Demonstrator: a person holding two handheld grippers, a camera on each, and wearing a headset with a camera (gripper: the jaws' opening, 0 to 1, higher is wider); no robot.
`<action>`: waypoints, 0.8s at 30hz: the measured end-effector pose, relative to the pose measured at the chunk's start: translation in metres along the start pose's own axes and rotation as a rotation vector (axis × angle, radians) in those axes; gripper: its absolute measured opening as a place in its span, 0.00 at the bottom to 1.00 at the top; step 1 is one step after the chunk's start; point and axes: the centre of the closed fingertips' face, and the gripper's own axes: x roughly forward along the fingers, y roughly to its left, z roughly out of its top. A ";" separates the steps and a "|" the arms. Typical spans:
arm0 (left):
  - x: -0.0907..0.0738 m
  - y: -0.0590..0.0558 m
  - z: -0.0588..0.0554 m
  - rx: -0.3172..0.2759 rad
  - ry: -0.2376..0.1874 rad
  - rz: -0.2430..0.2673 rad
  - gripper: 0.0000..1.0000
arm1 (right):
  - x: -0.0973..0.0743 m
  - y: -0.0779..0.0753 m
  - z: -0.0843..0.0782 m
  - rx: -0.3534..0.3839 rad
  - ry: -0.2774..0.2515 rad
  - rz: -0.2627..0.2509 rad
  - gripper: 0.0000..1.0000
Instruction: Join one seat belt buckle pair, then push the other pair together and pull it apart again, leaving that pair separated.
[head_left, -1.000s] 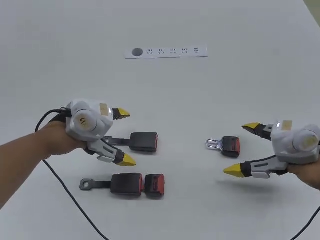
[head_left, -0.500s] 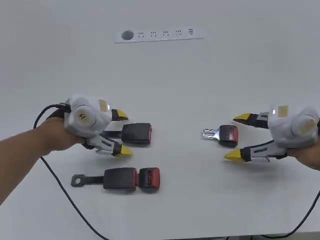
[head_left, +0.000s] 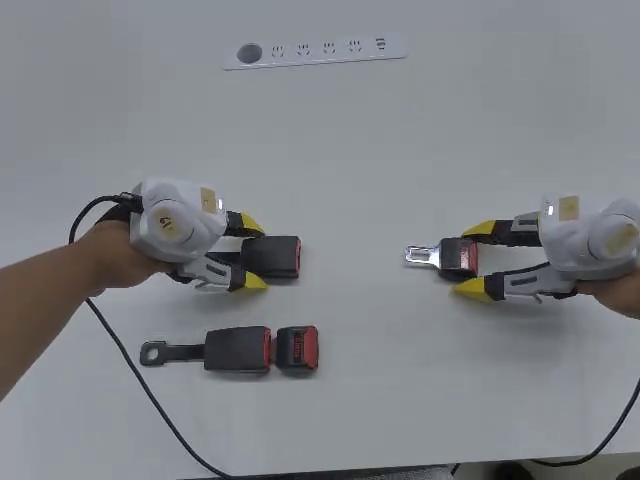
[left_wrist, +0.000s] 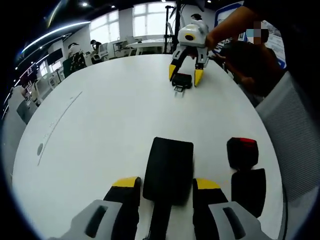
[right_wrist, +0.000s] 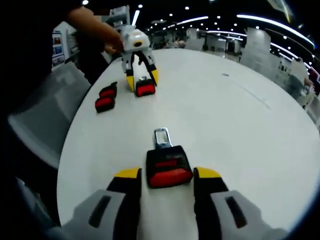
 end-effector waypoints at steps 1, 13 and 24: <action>0.000 -0.001 0.001 0.002 0.002 -0.003 0.38 | -0.001 -0.001 0.000 0.000 -0.004 -0.001 0.38; -0.001 0.000 0.005 0.014 0.006 -0.005 0.35 | -0.003 -0.002 -0.003 -0.021 -0.071 0.032 0.35; 0.000 0.003 0.005 0.016 -0.001 -0.017 0.35 | -0.001 -0.004 -0.003 0.014 -0.125 0.024 0.35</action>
